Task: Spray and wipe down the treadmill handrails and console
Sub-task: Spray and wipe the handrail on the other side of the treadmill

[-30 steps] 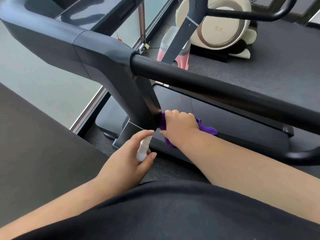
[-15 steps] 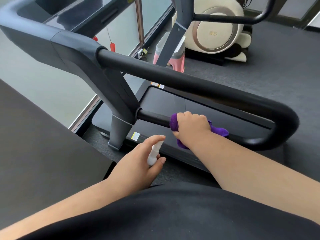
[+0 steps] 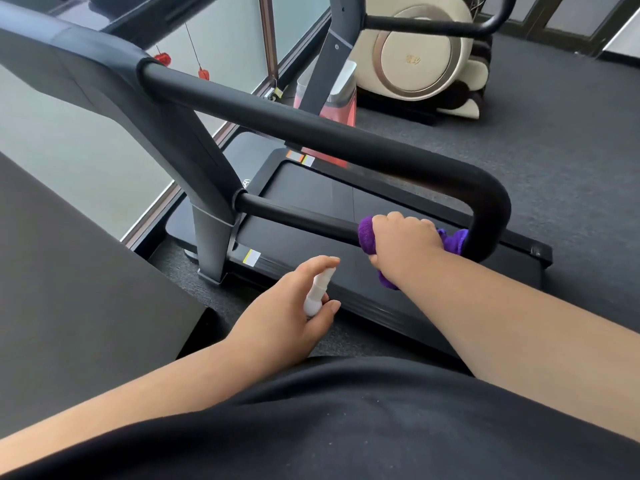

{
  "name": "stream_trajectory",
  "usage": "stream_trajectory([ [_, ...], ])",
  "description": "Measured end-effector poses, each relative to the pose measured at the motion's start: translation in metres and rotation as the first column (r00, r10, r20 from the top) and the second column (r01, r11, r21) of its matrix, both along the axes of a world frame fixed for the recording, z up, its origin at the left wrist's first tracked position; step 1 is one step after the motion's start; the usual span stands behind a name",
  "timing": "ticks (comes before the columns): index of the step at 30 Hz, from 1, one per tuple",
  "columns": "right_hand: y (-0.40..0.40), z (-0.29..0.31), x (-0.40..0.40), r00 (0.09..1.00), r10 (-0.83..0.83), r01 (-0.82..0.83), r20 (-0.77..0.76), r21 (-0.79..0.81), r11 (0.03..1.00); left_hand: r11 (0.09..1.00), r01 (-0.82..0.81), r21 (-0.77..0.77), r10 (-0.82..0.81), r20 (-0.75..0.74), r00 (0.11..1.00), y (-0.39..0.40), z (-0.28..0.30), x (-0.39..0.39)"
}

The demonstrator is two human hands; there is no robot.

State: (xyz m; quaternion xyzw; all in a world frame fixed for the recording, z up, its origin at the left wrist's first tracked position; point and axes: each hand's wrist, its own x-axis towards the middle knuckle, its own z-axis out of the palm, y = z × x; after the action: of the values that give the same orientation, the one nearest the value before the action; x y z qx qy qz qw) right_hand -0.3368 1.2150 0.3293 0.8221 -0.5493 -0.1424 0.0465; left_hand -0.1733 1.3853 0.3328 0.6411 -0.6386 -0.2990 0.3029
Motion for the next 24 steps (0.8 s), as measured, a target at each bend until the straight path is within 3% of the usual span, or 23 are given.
stream_trajectory([
  [8, 0.001, 0.020, -0.015, 0.977, -0.014, 0.030, -0.215, 0.075, 0.997, 0.999, -0.032, -0.005, 0.032, 0.004, 0.999, -0.001, -0.001, -0.019],
  [11, 0.004, 0.020, -0.019, 0.987, -0.011, 0.021, -0.163, 0.056, 0.998, 0.999, -0.036, -0.007, 0.037, 0.007, 0.999, 0.001, -0.002, -0.018],
  [15, 0.012, 0.008, -0.026, 0.995, 0.067, -0.073, -0.071, -0.088, 0.993, 0.999, -0.050, 0.001, 0.050, 0.019, 0.999, 0.005, -0.002, -0.008],
  [24, 0.016, -0.018, -0.019, 0.995, 0.074, -0.087, -0.060, -0.254, 0.963, 0.999, -0.041, 0.028, 0.040, 0.044, 0.998, 0.005, -0.006, 0.029],
])
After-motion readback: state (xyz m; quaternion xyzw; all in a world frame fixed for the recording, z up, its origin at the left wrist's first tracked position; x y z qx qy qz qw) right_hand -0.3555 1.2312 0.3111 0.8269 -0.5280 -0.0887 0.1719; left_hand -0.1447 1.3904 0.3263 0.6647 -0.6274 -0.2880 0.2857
